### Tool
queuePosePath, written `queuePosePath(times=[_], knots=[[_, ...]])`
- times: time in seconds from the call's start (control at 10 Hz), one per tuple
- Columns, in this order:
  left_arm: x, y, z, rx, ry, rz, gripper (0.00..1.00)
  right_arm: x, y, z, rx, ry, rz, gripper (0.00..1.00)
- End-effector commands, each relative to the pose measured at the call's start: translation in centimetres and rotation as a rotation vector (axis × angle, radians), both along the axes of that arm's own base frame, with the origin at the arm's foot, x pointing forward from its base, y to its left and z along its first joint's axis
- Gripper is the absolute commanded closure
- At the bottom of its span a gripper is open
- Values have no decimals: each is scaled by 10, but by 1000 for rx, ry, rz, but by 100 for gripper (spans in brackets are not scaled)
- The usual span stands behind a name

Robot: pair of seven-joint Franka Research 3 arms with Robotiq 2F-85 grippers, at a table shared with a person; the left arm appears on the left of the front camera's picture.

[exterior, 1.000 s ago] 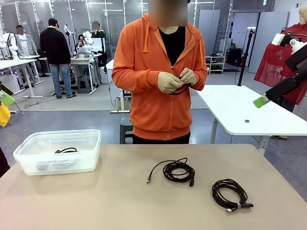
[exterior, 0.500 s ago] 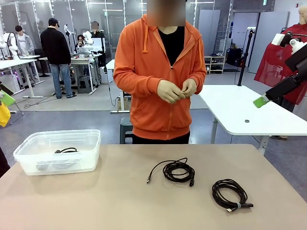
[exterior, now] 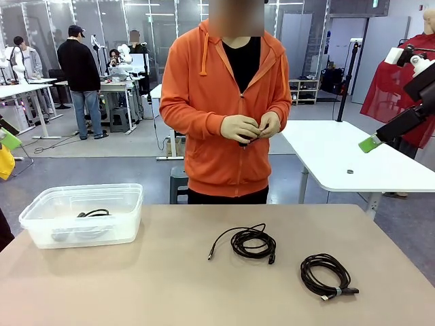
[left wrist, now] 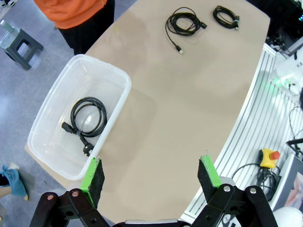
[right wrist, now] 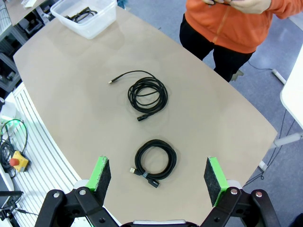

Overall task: Organize and store the cables.
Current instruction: Place the Power Cable into the Organizing box.

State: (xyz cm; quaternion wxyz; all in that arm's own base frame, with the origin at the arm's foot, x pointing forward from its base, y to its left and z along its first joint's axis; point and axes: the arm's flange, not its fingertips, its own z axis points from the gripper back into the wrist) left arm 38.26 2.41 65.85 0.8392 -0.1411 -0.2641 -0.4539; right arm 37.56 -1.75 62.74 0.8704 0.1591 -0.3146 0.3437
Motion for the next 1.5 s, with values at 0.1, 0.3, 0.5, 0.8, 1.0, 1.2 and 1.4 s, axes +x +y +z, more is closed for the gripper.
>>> queuePosePath(times=[0.1,0.3,0.5,0.8,1.0,1.2,1.4], knots=[[0,0,0,3,-6,-4,0,0,0,0,-5,2,-2,0],[0,0,0,3,-6,-4,0,0,0,0,-5,2,-2,0],[0,0,0,3,-6,-4,0,0,0,0,-5,2,-2,0],[0,0,0,3,-6,-4,0,0,0,0,-5,2,-2,0],[0,0,0,3,-6,-4,0,0,0,0,-5,2,-2,0],[0,0,0,3,-6,-4,0,0,0,0,-5,2,-2,0],[0,0,0,3,-6,-4,0,0,0,0,-5,2,-2,0]])
